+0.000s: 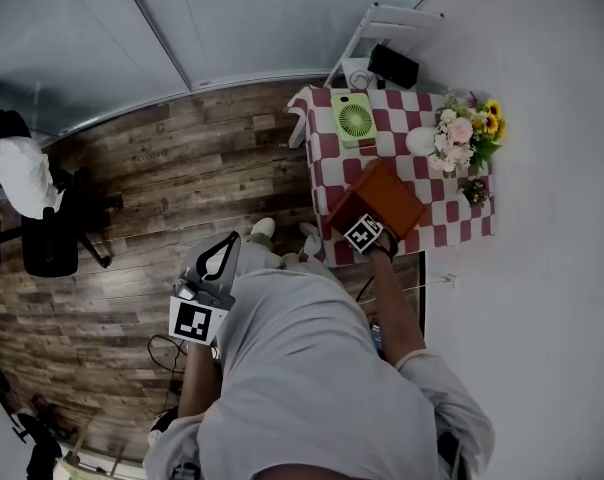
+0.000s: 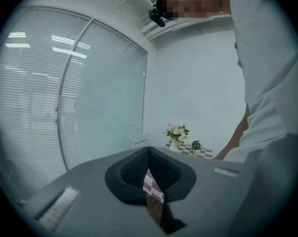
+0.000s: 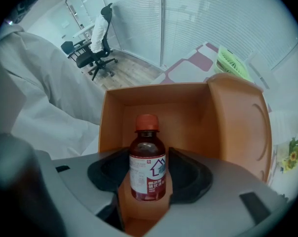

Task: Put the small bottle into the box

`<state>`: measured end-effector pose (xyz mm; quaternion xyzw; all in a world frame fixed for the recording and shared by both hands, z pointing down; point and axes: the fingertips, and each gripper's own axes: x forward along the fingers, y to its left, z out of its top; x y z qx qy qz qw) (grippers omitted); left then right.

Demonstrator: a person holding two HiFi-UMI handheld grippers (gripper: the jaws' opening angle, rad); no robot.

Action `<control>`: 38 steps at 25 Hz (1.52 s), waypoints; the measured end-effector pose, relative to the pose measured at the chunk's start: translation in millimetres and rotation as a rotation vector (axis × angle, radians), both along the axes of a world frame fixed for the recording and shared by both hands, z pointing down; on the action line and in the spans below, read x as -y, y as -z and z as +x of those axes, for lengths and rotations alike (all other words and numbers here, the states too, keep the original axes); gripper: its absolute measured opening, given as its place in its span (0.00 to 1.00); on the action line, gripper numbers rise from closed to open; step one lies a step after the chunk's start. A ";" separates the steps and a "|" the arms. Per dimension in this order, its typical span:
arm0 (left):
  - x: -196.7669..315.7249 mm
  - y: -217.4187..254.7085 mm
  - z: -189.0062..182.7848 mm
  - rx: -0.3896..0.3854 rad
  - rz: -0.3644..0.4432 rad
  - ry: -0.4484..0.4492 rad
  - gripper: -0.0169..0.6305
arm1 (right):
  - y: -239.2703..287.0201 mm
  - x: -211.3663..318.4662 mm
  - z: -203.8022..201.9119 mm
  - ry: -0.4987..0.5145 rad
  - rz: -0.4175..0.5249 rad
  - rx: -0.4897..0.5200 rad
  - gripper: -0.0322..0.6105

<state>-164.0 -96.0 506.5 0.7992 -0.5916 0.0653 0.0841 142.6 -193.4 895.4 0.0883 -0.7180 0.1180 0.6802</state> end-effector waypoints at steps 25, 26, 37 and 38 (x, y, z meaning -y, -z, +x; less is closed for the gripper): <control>50.4 30.7 119.2 0.033 0.130 -0.484 0.03 | 163.8 -8.4 10.7 -0.729 0.206 0.738 0.10; 53.7 33.9 128.8 0.038 0.146 -0.515 0.03 | 175.9 -9.7 13.0 -0.760 0.224 0.789 0.09; 72.9 72.4 223.4 0.011 0.241 -0.792 0.03 | 367.4 -37.6 41.4 -0.924 0.539 1.345 0.05; 72.8 74.5 230.5 -0.003 0.243 -0.808 0.03 | 382.8 -39.3 44.1 -0.919 0.572 1.375 0.05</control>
